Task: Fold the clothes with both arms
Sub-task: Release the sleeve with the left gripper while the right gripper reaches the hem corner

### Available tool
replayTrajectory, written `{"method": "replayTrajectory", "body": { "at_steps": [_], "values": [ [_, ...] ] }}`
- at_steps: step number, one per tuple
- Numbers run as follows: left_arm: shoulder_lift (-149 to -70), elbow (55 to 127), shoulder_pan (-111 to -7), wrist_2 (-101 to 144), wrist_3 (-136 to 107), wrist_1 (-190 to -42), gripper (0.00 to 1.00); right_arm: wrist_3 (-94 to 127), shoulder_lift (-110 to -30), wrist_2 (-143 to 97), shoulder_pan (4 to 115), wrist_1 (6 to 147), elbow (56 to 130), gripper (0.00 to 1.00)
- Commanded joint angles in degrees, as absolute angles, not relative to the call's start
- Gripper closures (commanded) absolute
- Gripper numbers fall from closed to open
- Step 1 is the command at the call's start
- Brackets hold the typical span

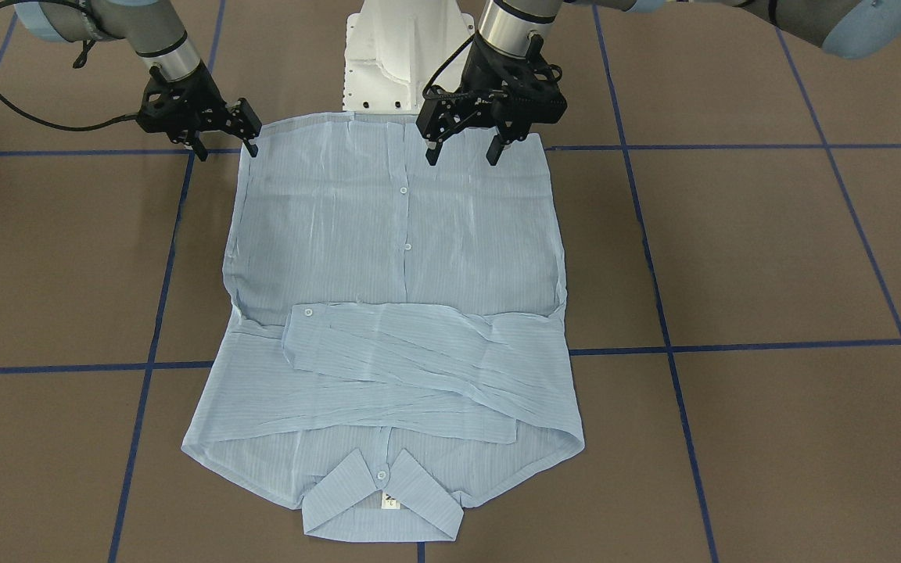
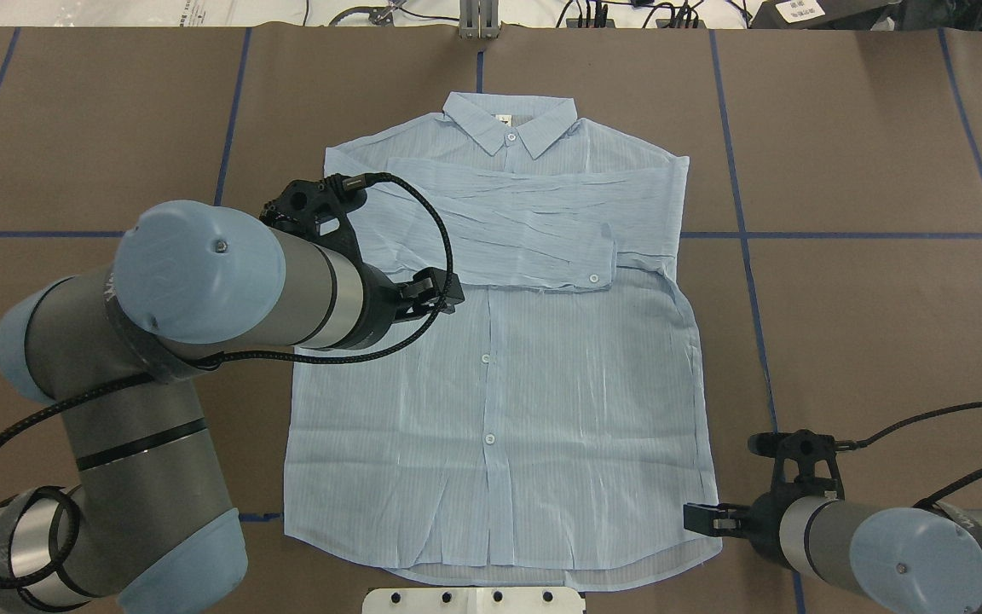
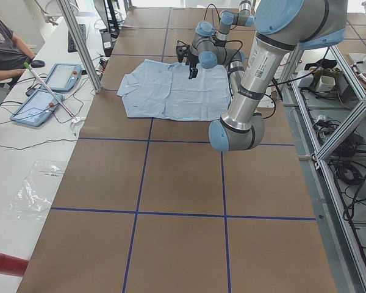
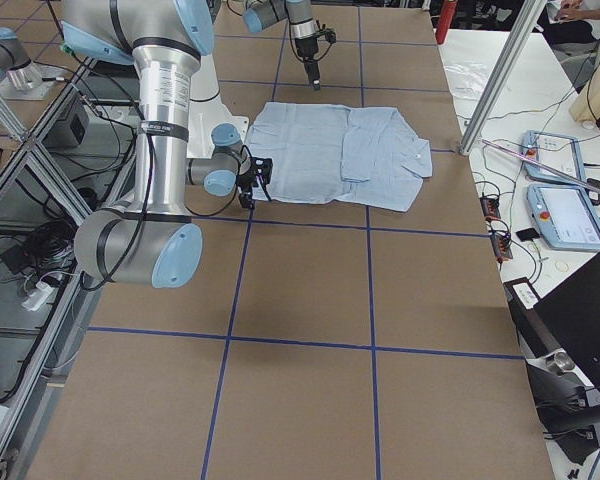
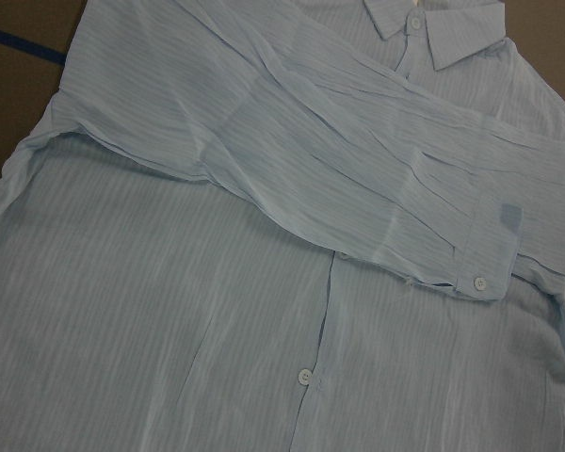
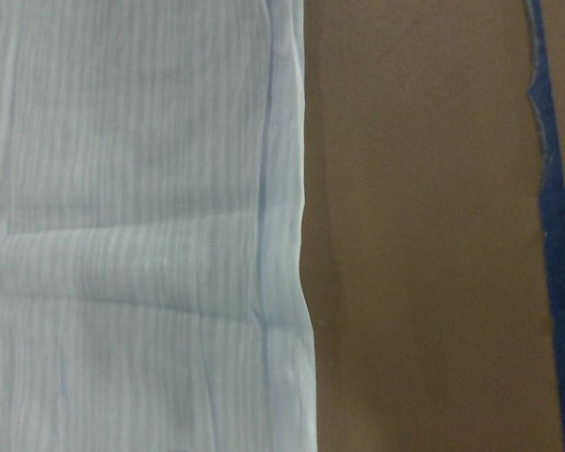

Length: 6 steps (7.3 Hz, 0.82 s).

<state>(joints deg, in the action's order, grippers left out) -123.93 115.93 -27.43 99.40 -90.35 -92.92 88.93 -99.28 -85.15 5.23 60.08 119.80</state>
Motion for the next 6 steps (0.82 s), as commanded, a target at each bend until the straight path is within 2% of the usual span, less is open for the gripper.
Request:
{"method": "replayTrajectory", "body": {
  "at_steps": [1,3,6],
  "values": [
    [-123.93,116.01,-27.42,99.4,-90.35,-92.99,0.0,89.03,-99.05,-85.43,3.7,62.82,121.01,0.0],
    [-123.93,116.02,-27.42,99.4,-90.35,-92.9,0.01,89.03,-93.73,-89.02,3.52,72.9,122.35,0.0],
    [-123.93,116.02,-27.42,99.4,-90.35,-92.99,0.01,88.95,-92.63,-91.31,3.95,74.0,121.11,0.04]
  ]
}}
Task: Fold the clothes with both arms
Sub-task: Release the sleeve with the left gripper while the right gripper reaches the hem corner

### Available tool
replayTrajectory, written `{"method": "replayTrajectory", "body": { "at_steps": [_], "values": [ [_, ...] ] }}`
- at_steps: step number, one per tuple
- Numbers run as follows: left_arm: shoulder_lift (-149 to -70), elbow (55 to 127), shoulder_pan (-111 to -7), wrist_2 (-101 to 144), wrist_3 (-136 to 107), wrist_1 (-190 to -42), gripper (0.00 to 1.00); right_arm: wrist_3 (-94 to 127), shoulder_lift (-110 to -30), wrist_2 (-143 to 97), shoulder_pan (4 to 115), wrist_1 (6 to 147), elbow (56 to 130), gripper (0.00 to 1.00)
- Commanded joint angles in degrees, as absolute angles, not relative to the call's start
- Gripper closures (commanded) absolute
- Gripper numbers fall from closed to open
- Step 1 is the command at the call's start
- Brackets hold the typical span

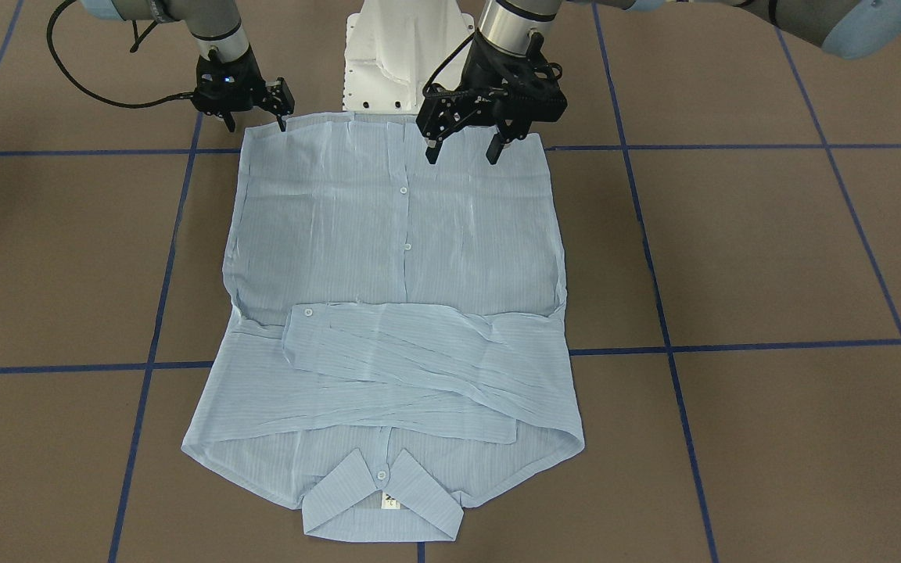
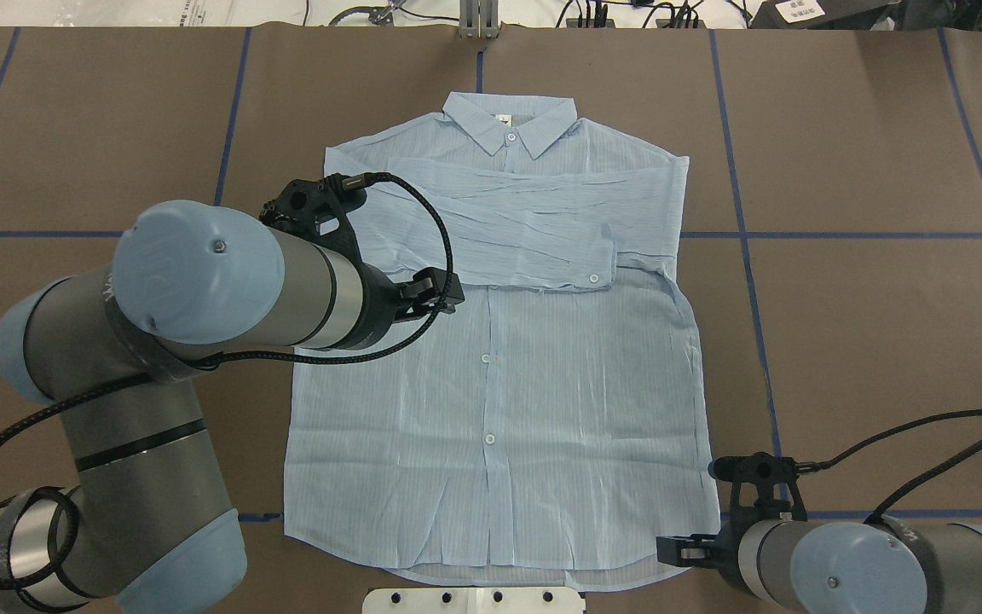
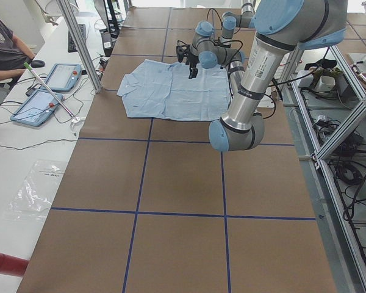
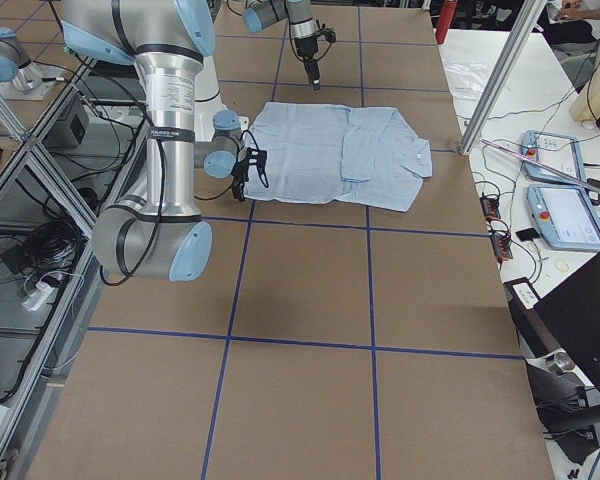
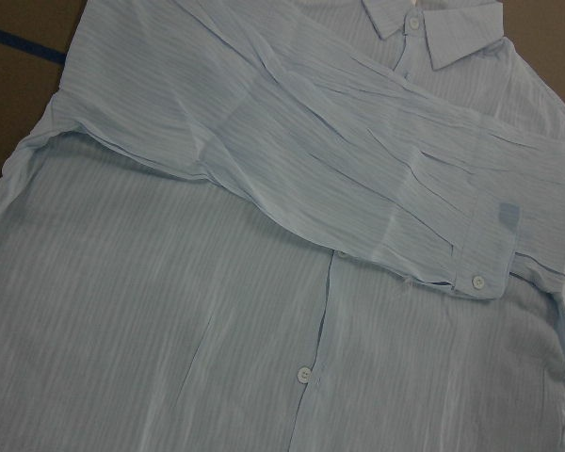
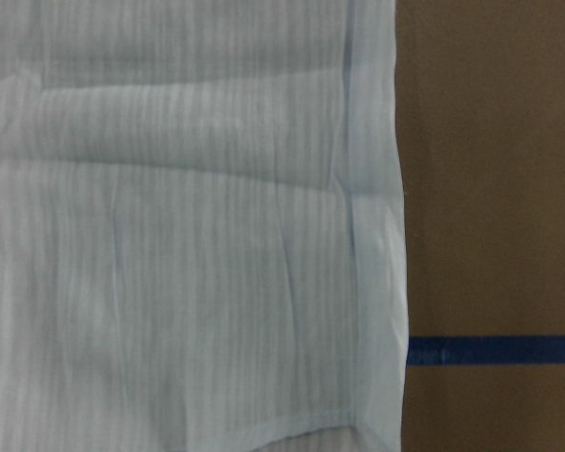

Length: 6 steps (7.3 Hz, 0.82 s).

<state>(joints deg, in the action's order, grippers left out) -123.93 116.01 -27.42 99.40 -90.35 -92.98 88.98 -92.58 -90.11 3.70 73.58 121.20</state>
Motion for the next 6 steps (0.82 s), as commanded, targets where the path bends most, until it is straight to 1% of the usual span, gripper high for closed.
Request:
{"method": "replayTrajectory", "body": {
  "at_steps": [1,3,5,6],
  "values": [
    [-123.93,115.93,-27.42,99.4,-90.35,-93.08,0.01,88.95,-92.55,-92.71,4.04,74.0,121.03,0.05],
    [-123.93,115.84,-27.42,99.4,-90.35,-93.25,0.01,88.95,-92.64,-94.13,5.09,74.09,120.59,0.13],
    [-123.84,115.75,-27.42,99.32,-90.35,-93.34,0.01,88.95,-92.99,-94.91,7.02,74.18,120.41,0.15],
    [-123.84,115.75,-27.42,99.32,-90.35,-93.34,0.01,88.95,-93.25,-95.79,8.34,74.18,120.41,0.18]
  ]
}}
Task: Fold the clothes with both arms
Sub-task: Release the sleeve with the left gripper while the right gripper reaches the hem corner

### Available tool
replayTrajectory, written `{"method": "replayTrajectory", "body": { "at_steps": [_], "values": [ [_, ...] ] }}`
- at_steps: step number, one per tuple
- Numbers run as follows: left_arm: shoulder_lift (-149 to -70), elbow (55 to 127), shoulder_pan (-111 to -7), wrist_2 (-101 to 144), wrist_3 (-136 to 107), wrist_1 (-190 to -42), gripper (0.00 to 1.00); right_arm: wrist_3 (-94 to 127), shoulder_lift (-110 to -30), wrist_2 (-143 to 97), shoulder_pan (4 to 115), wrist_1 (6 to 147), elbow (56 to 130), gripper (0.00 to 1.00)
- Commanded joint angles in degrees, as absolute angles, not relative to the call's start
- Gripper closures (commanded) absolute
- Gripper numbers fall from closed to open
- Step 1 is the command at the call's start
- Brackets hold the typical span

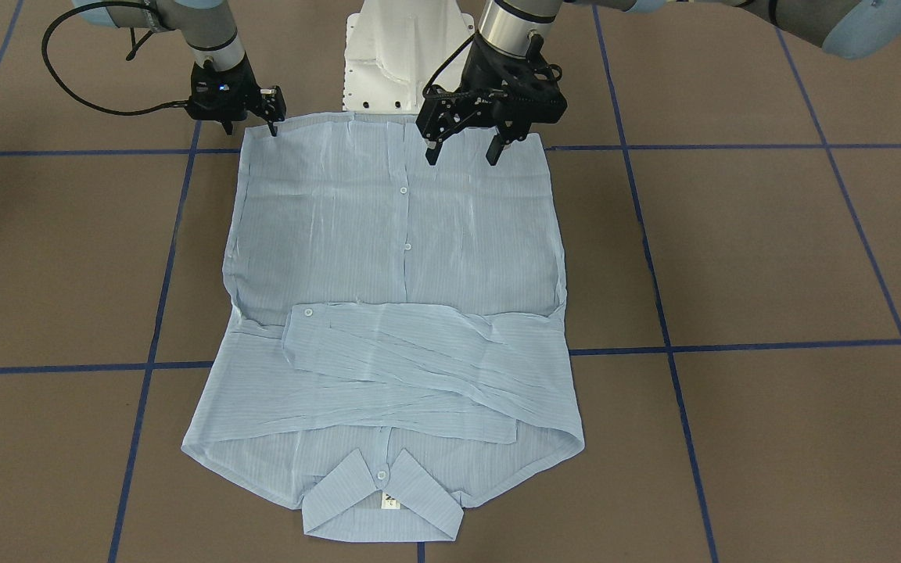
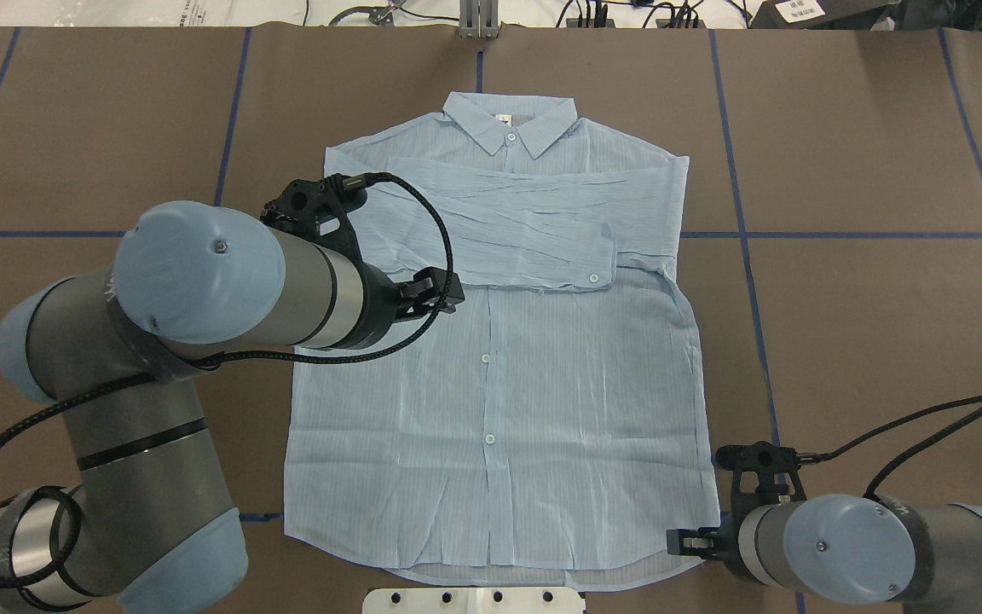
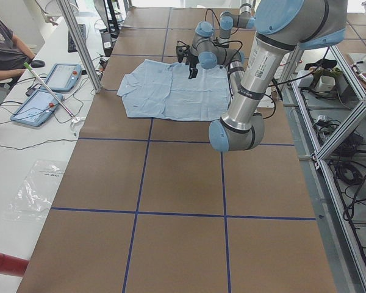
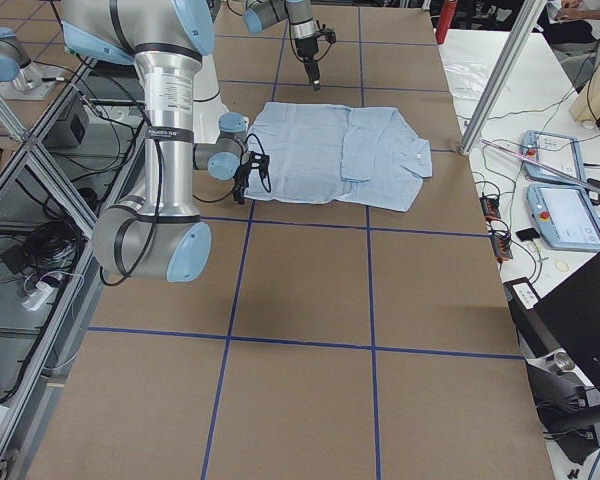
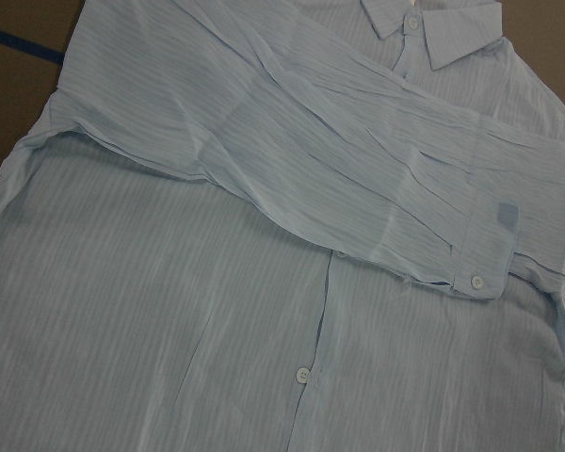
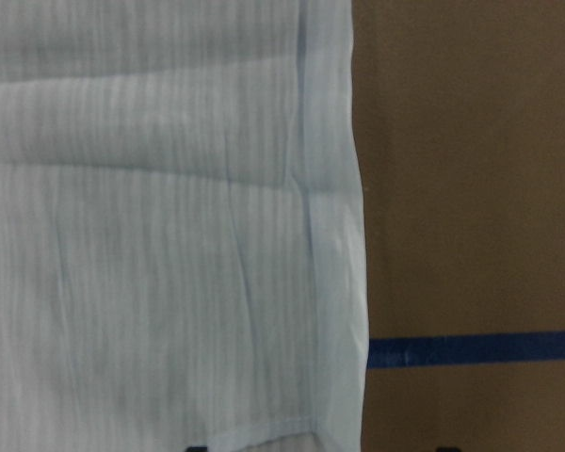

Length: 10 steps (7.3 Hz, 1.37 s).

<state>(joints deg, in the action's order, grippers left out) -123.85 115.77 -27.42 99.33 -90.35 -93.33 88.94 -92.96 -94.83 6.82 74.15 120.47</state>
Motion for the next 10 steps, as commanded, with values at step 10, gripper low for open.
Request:
{"method": "replayTrajectory", "body": {
  "at_steps": [10],
  "values": [
    [-123.49,114.96,-27.07,99.05,-90.35,-93.52,0.01,89.03,-92.81,-97.82,9.32,74.18,119.89,0.23]
  ]
}}
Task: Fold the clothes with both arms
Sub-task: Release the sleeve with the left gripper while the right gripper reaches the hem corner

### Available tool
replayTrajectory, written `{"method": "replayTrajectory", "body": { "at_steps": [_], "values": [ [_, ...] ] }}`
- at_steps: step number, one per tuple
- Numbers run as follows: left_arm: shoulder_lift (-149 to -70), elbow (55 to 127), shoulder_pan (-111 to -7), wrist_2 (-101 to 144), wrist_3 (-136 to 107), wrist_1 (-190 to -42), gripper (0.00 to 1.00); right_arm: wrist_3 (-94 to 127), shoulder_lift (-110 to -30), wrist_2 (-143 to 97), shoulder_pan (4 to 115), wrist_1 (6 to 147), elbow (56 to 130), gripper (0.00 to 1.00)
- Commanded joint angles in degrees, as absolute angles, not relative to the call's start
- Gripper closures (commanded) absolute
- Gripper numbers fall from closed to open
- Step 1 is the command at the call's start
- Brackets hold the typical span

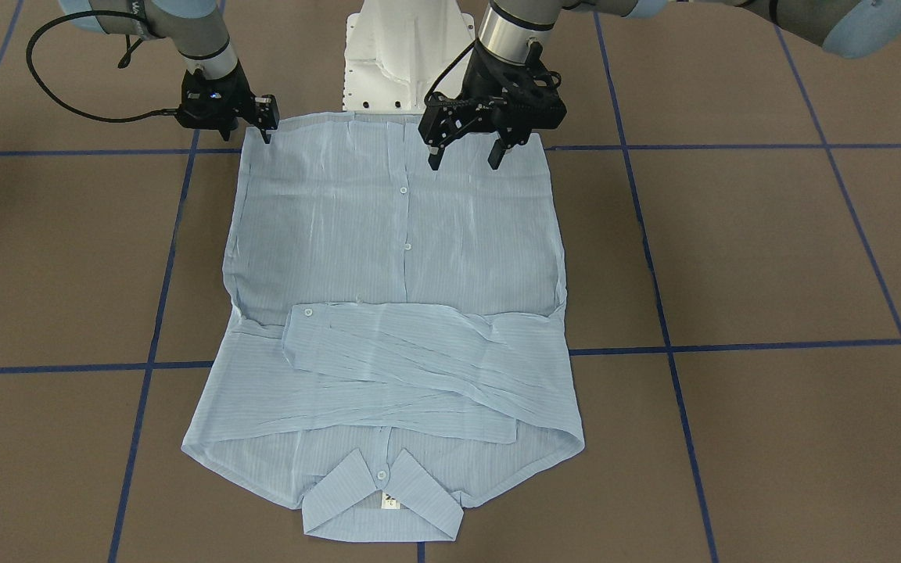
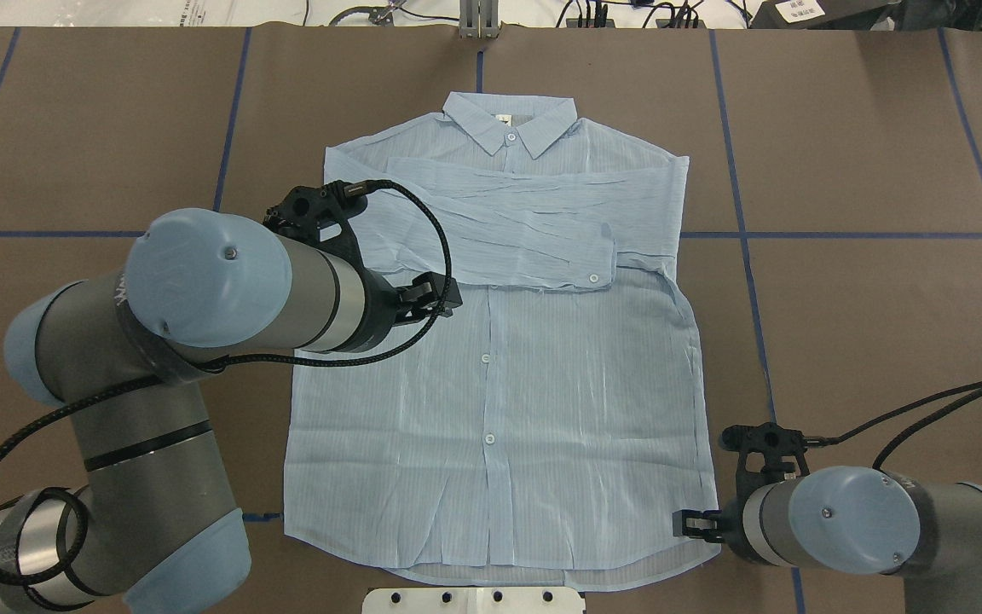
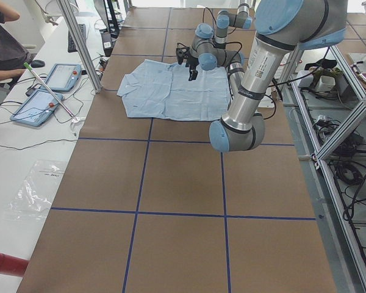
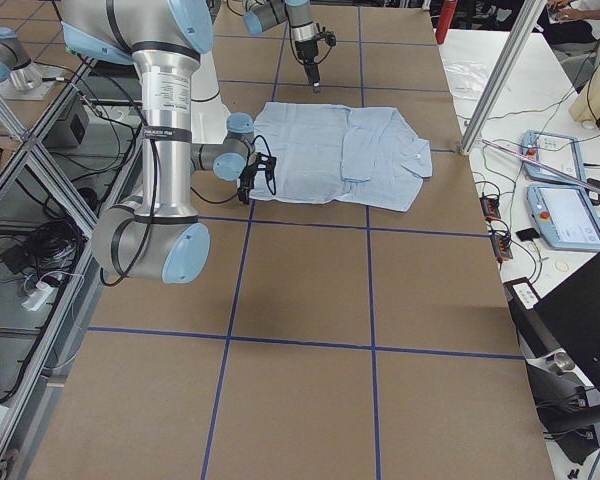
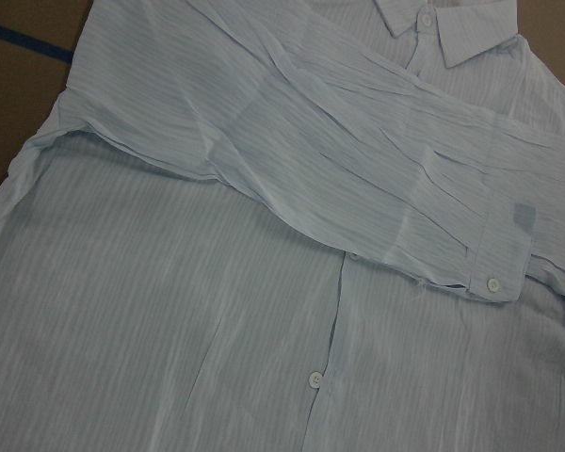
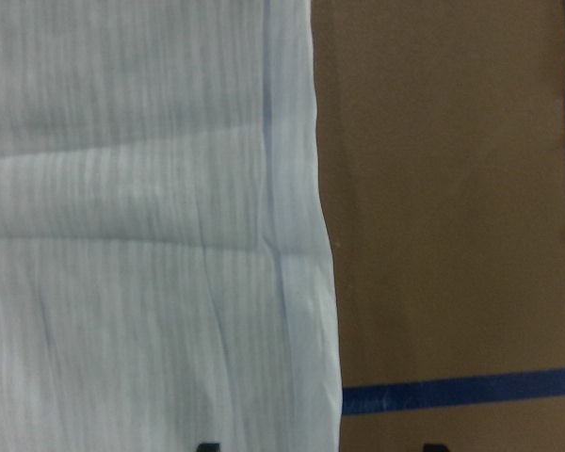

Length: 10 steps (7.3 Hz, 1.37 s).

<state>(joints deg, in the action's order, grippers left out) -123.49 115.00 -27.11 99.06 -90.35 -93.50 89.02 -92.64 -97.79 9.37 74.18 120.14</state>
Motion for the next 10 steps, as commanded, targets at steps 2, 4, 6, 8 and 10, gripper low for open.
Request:
{"method": "replayTrajectory", "body": {
  "at_steps": [2,4,6,8,10],
  "values": [
    [-123.49,114.96,-26.98,98.96,-90.35,-93.52,0.01,89.03,-92.64,-97.82,9.32,74.18,119.36,0.32],
    [-123.49,114.96,-26.98,98.96,-90.35,-93.52,0.01,89.03,-92.72,-97.38,9.23,74.09,119.71,0.62],
    [-123.49,114.87,-26.98,98.96,-90.35,-93.52,0.01,89.03,-92.64,-97.56,9.32,74.09,119.88,0.75],
    [-123.49,114.87,-26.98,98.88,-90.35,-93.43,0.01,89.03,-92.64,-97.47,9.32,74.09,120.06,1.0],
    [-122.09,114.96,-26.9,99.14,-90.35,-93.6,0.02,89.03,-92.46,-97.21,9.93,74.09,121.63,1.0]
  ]
}}
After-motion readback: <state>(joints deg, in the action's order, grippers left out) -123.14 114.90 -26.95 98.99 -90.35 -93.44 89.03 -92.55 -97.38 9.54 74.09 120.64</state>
